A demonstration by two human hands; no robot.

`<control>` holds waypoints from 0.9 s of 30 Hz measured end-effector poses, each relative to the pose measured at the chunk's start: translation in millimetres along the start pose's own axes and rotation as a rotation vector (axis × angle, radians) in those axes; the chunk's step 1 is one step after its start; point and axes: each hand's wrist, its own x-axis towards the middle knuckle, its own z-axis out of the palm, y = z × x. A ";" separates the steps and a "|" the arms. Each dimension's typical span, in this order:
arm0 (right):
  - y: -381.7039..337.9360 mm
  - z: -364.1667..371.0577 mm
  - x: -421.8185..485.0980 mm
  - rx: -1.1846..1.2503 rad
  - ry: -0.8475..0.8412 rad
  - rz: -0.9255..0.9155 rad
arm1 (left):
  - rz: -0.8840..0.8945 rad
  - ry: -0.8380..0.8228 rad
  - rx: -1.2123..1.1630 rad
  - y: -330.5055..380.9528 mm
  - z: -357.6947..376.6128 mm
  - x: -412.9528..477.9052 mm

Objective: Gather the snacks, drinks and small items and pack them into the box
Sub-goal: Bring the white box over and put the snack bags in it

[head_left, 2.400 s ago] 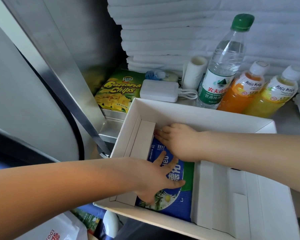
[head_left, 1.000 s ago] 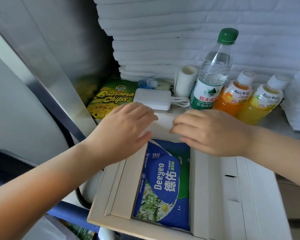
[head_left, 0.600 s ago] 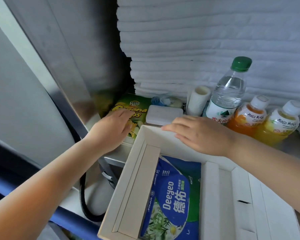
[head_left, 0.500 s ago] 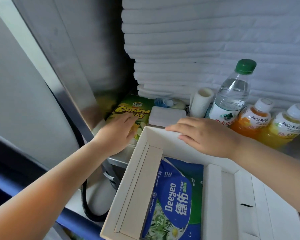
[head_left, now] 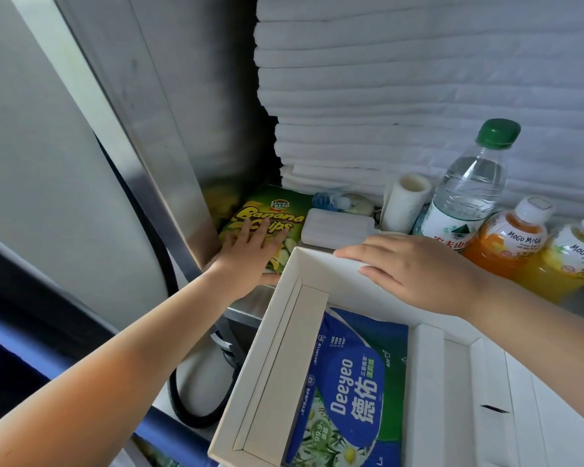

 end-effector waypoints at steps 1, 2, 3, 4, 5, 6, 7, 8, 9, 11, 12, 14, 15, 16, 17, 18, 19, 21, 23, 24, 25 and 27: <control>-0.3 0.0 0.1 0.001 -0.001 0.001 | 0.001 -0.013 0.004 1.0 -2.8 0.1; -0.6 0.1 0.2 0.004 -0.001 0.000 | 0.008 -0.016 0.011 1.5 -5.4 0.3; -0.7 0.2 0.5 0.008 -0.001 -0.002 | 0.020 -0.011 0.019 1.3 -7.4 0.7; -0.9 0.2 0.8 0.012 -0.001 -0.001 | 0.032 -0.007 0.023 0.2 -9.1 1.1; -1.1 0.0 0.9 0.016 -0.002 0.002 | 0.043 -0.009 0.021 -1.1 -10.5 1.6; -1.1 -0.2 0.8 0.018 -0.003 0.004 | 0.054 -0.013 0.024 -2.3 -11.4 2.0; -1.2 -0.2 0.5 0.018 -0.001 0.005 | 0.067 -0.016 0.040 -3.5 -11.9 2.3; -1.1 -0.1 0.2 0.015 -0.002 0.008 | 0.081 -0.017 0.065 -4.6 -12.2 2.0; -1.0 0.1 0.0 0.012 -0.005 0.012 | 0.094 -0.011 0.082 -6.2 -12.8 1.8; -0.4 0.3 -0.2 0.008 -0.014 0.018 | 0.097 0.044 0.060 -11.0 -14.1 1.0; -0.4 0.5 -0.3 0.007 -0.015 0.019 | 0.088 0.097 0.039 -13.0 -14.5 0.5; -0.1 1.1 -0.7 0.010 -0.015 0.021 | 0.066 0.209 0.032 -12.3 -13.4 0.7; 0.1 1.2 -0.8 0.014 -0.016 0.023 | 0.054 0.224 0.038 -8.8 -12.2 1.4; 0.2 1.1 -0.7 0.019 -0.016 0.026 | 0.042 0.212 0.047 -3.7 -9.8 2.4; 0.3 0.9 -0.6 0.022 -0.014 0.028 | 0.029 0.187 0.063 2.1 -6.3 3.9; 0.2 0.8 -0.5 0.022 -0.011 0.029 | 0.013 0.160 0.089 7.6 -2.5 4.9; 0.0 0.8 -0.5 0.017 -0.010 0.028 | -0.004 0.143 0.110 11.4 0.9 6.0; -0.7 1.0 -0.5 0.006 -0.007 0.025 | -0.035 0.152 0.116 14.0 5.6 7.3; -0.8 1.4 -0.4 0.012 -0.009 0.032 | -0.059 0.190 0.094 13.1 7.3 8.1; -0.6 1.6 -0.4 0.018 -0.012 0.037 | -0.074 0.202 0.079 12.6 7.1 8.2; -0.2 1.7 -0.4 0.021 -0.014 0.039 | -0.090 0.207 0.068 12.5 6.0 8.4; 0.7 2.0 -0.7 0.020 -0.011 0.037 | -0.115 0.194 0.067 14.0 1.1 7.9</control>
